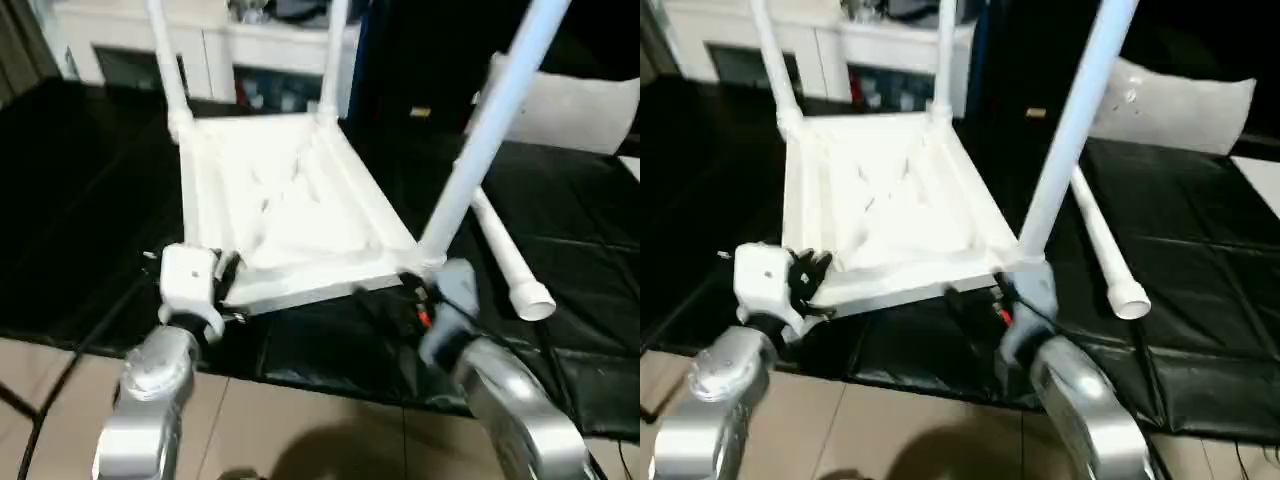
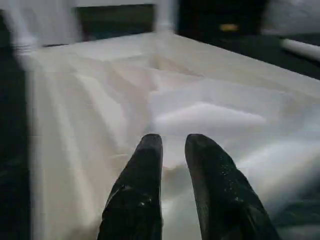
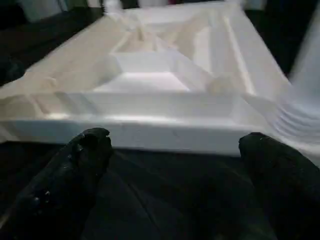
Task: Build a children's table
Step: Rotate leg to tighten
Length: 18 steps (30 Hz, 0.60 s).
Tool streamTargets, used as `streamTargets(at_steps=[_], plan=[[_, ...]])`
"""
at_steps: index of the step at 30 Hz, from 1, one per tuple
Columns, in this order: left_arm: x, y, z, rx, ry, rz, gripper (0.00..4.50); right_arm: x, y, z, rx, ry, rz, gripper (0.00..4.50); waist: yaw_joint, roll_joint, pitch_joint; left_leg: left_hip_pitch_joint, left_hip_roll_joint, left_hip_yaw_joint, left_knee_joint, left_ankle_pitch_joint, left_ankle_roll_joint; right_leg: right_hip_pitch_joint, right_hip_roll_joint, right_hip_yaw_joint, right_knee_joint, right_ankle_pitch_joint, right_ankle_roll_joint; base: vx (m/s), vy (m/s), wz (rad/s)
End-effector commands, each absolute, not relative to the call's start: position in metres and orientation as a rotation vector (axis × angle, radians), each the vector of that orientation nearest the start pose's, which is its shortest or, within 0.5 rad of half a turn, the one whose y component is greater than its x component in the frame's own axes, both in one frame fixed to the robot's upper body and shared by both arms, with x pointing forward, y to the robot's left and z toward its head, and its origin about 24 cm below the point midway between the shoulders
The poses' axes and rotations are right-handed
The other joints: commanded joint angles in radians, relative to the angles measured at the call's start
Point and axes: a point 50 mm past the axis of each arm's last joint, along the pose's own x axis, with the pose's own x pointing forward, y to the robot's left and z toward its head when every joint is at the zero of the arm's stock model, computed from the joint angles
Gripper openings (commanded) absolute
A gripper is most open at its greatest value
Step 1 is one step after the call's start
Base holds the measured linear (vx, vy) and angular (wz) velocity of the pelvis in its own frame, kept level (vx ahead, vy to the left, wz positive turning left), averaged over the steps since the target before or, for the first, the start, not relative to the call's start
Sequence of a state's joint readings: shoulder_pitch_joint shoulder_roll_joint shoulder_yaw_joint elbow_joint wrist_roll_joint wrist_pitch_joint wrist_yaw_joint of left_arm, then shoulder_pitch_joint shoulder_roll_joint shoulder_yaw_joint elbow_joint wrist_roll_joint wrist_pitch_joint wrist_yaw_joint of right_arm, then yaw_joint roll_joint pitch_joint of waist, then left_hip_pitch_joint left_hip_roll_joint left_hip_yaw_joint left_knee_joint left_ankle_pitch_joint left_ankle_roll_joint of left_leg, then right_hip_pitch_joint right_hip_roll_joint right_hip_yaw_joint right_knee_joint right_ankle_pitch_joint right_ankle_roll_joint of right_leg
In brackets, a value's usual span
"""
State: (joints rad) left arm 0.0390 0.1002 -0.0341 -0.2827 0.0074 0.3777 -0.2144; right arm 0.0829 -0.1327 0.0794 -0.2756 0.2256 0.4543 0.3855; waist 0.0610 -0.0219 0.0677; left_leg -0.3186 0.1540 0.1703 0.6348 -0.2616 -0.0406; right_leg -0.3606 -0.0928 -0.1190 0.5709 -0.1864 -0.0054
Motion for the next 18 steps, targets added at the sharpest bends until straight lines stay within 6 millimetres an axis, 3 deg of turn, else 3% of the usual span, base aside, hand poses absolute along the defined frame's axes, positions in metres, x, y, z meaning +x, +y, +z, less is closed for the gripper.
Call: streamTargets(at_steps=[1,2,4,6,7,8,9,10,11,12,14,16,17,18], plan=[[0.242,0.139,0.064,0.12,0.119,-0.3,1.02,0.227,-0.136,0.053,0.135,0.222,0.48,4.5,-0.011,0.002,-0.038,-0.007,0.078,-0.06,-0.123,-0.415,-0.045,0.016,-0.091,0.061,-0.106,-0.606,0.005,0.0,0.0,0.0],[0.242,0.13,0.068,0.101,0.102,-0.381,1.02,0.227,-0.136,0.058,0.145,0.191,0.503,4.5,-0.015,-0.009,-0.037,-0.009,0.079,-0.057,-0.122,-0.381,-0.033,0.012,-0.095,0.065,-0.11,-0.611,0.002,0.0,0.0,0.0],[0.243,0.121,0.072,0.069,0.079,-0.467,1.19,0.226,-0.135,0.061,0.141,0.165,0.526,4.5,-0.022,-0.007,-0.035,-0.012,0.078,-0.056,-0.119,-0.374,-0.025,0.01,-0.096,0.061,-0.112,-0.641,-0.001,0.0,0.0,0.0],[0.246,0.114,0.077,0.031,0.059,-0.557,1.19,0.227,-0.137,0.062,0.116,0.149,0.535,4.5,-0.029,0.004,-0.035,-0.015,0.079,-0.058,-0.117,-0.373,-0.027,0.009,-0.095,0.06,-0.112,-0.638,-0.008,0.0,0.0,0.0],[0.249,0.111,0.077,0.008,0.073,-0.611,1.39,0.23,-0.141,0.06,0.08,0.159,0.517,4.5,-0.028,0.019,-0.038,-0.012,0.08,-0.057,-0.118,-0.366,-0.032,0.005,-0.092,0.063,-0.107,-0.594,-0.024,0.0,0.0,0.0],[0.249,0.111,0.077,0.008,0.073,-0.611,1.39,0.23,-0.141,0.06,0.08,0.159,0.517,4.5,-0.033,0.01,-0.038,-0.013,0.079,-0.054,-0.117,-0.363,-0.032,0.004,-0.087,0.063,-0.109,-0.577,-0.029,0.0,0.0,0.0],[0.256,0.102,0.075,0.033,0.115,-0.728,1.58,0.235,-0.15,0.06,0.045,0.159,0.49,4.5,-0.034,0.014,-0.036,-0.014,0.079,-0.054,-0.12,-0.373,-0.033,0.005,-0.082,0.063,-0.107,-0.554,-0.036,0.0,0.0,0.0],[0.26,0.096,0.074,0.052,0.149,-0.806,1.58,0.237,-0.155,0.062,0.039,0.158,0.481,4.5,-0.033,0.01,-0.044,-0.013,0.076,-0.053,-0.118,-0.35,-0.027,0.007,-0.082,0.067,-0.096,-0.528,-0.041,0.0,0.0,0.0],[0.26,0.096,0.074,0.052,0.149,-0.806,1.7,0.237,-0.155,0.062,0.039,0.158,0.481,4.5,-0.03,0.012,-0.045,-0.011,0.076,-0.051,-0.119,-0.33,-0.025,0.006,-0.083,0.07,-0.094,-0.505,-0.05,0.0,0.0,0.0],[0.262,0.094,0.073,0.062,0.161,-0.832,1.78,0.237,-0.157,0.062,0.041,0.157,0.48,4.5,-0.03,0.012,-0.048,-0.018,0.079,-0.048,-0.118,-0.282,-0.021,0.01,-0.084,0.076,-0.083,-0.429,-0.08,0.0,0.0,0.0],[0.268,0.088,0.068,0.142,0.206,-0.893,1.86,0.238,-0.165,0.062,0.003,0.173,0.477,4.5,-0.029,0.012,-0.05,-0.028,0.082,-0.045,-0.118,-0.227,-0.012,0.017,-0.084,0.079,-0.071,-0.366,-0.109,0.0,0.0,0.0],[0.272,0.084,0.066,0.166,0.235,-0.933,2.05,0.239,-0.17,0.062,-0.011,0.18,0.479,4.5,-0.026,0.013,-0.056,-0.018,0.081,-0.04,-0.114,-0.229,-0.011,0.012,-0.083,0.083,-0.065,-0.336,-0.131,0.03,-0.007,0.02],[0.278,0.081,0.064,0.208,0.255,-0.969,2.13,0.239,-0.174,0.063,-0.024,0.19,0.484,4.5,-0.027,0.008,-0.062,-0.029,0.08,-0.039,-0.113,-0.173,0.002,0.021,-0.081,0.084,-0.056,-0.28,-0.146,0.06,-0.014,0.03],[0.284,0.078,0.063,0.24,0.273,-0.985,2.17,0.24,-0.177,0.063,-0.033,0.199,0.494,4.5,-0.023,0.022,-0.069,-0.017,0.075,-0.033,-0.103,-0.115,0.013,0.013,-0.076,0.085,-0.051,-0.197,-0.164,0.074,-0.017,0.04]])
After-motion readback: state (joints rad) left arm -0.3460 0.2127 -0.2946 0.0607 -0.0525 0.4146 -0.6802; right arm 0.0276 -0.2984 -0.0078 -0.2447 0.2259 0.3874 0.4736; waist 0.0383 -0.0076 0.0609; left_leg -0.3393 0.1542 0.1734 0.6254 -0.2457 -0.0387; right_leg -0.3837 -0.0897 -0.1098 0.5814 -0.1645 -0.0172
